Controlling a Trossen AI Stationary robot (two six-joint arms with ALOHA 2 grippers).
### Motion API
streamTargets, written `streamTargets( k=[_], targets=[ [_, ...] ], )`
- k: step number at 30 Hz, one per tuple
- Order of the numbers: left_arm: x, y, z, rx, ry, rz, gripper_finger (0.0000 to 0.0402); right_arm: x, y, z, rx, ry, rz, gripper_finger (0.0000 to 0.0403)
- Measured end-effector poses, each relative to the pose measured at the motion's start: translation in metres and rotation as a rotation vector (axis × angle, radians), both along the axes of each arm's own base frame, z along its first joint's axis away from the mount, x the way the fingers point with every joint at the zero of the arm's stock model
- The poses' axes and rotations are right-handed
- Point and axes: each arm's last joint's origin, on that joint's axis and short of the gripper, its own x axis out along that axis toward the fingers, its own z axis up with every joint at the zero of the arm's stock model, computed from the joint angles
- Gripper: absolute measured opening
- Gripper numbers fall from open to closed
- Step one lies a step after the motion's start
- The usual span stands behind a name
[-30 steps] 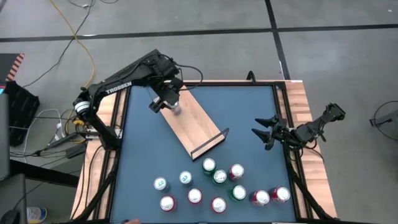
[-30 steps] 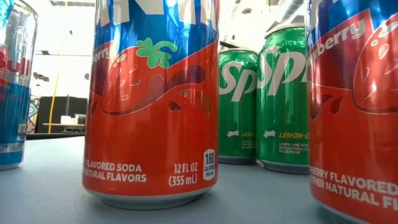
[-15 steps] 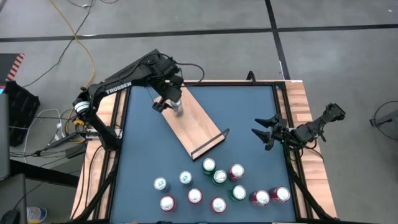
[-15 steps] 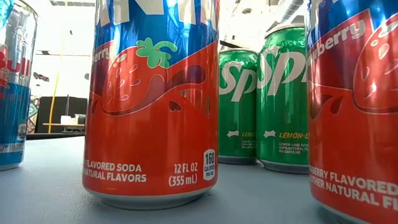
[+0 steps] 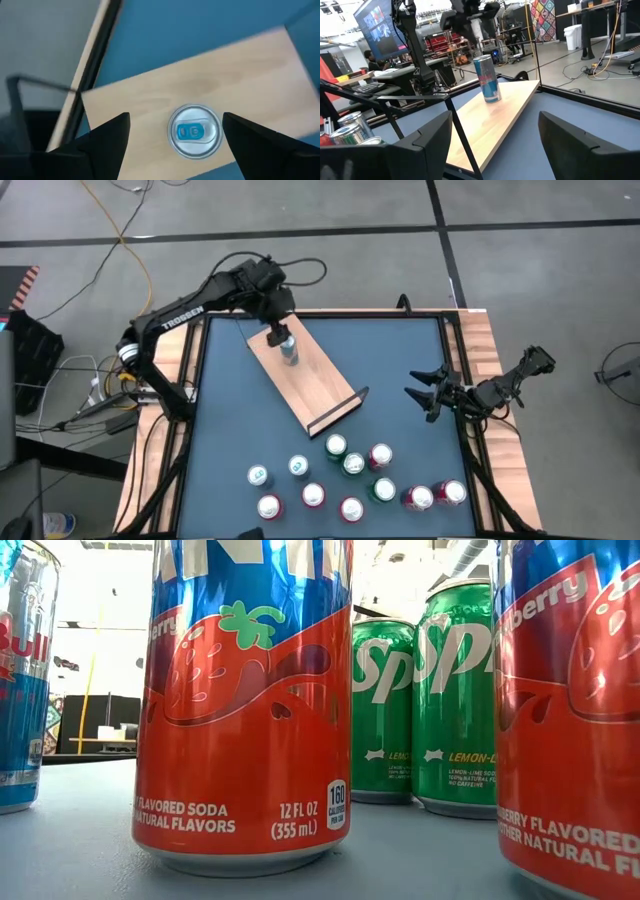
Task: Place canned beverage on shelf
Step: Put the top right blue soda can on the shelf
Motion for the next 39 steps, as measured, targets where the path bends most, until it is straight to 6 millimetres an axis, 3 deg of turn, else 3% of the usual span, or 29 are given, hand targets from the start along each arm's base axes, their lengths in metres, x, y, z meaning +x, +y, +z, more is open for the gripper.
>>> streamTargets(
  k=[6,11,14,19,28,39],
  targets=[
    [0.010,-0.025,0.001,-0.128,-0.039,0.375,0.0303,0.000,0.000,0.000,-0.007,0.003,0.000,0.0282],
    [0.024,-0.063,-0.001,0.054,0.027,0.494,0.0295,0.000,0.000,0.000,-0.007,0.003,0.000,0.0282],
    [0.030,-0.077,0.001,0.131,-0.035,0.617,0.0295,0.000,0.000,0.000,-0.007,0.003,0.000,0.0282],
    [0.033,-0.083,-0.002,-0.019,-0.186,0.893,0.0294,0.000,0.000,0.000,-0.007,0.003,0.001,0.0282],
    [0.053,-0.081,-0.026,0.021,-0.151,0.946,0.0294,0.000,0.000,0.000,-0.007,0.003,0.005,0.0282],
    [0.064,-0.104,-0.045,0.086,-0.165,1.047,0.0294,0.000,0.000,0.000,-0.007,0.003,0.006,0.0282]
  ],
)
